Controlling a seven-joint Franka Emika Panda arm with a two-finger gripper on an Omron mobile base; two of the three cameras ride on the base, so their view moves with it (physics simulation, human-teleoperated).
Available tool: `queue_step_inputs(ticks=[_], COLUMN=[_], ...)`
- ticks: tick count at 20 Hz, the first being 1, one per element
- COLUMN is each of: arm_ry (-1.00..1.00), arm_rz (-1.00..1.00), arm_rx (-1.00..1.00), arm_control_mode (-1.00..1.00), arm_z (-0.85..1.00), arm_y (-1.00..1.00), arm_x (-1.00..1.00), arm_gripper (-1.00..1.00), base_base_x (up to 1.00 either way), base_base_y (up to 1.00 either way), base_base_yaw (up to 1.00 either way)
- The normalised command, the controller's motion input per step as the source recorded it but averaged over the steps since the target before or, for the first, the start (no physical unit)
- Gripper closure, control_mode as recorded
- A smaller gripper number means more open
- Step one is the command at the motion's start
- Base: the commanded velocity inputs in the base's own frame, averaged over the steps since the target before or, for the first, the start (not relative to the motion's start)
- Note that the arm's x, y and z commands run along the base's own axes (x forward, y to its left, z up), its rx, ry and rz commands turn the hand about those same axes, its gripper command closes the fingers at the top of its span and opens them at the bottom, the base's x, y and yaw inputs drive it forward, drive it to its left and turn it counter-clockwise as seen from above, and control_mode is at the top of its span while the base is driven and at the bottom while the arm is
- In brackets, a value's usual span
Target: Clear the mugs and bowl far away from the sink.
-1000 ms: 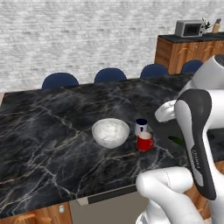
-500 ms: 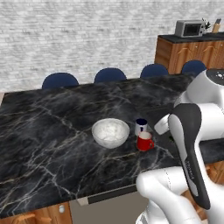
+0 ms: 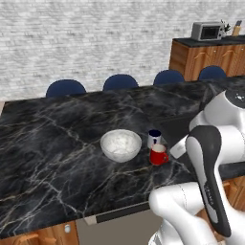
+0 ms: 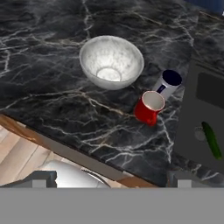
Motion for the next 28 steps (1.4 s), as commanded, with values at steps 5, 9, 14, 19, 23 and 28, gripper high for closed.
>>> queue_step_inputs(ticks=[5, 9, 14, 19, 23, 28], arm_ry=[0.00, 0.06, 0.13, 0.04, 0.00, 0.01], arm_rz=[0.04, 0.00, 0.00, 0.00, 0.00, 0.00], arm_rx=[-0.04, 0.00, 0.00, 0.00, -0.01, -0.02], arm_control_mode=[-1.00, -1.00, -1.00, -1.00, -1.00, -1.00], arm_z=[-0.34, -0.24, -0.09, -0.11, -0.18, -0.23], arm_y=[-0.01, -0.03, -0.15, -0.10, 0.00, -0.04], arm_x=[0.08, 0.14, 0.13, 0.21, 0.40, 0.38], arm_gripper=[-1.00, -1.00, -1.00, -1.00, -1.00, -1.00], base_base_x=[0.00, 0.00, 0.00, 0.00, 0.00, 0.00], base_base_y=[0.00, 0.00, 0.00, 0.00, 0.00, 0.00], base_base_yaw=[0.00, 0.00, 0.00, 0.00, 0.00, 0.00])
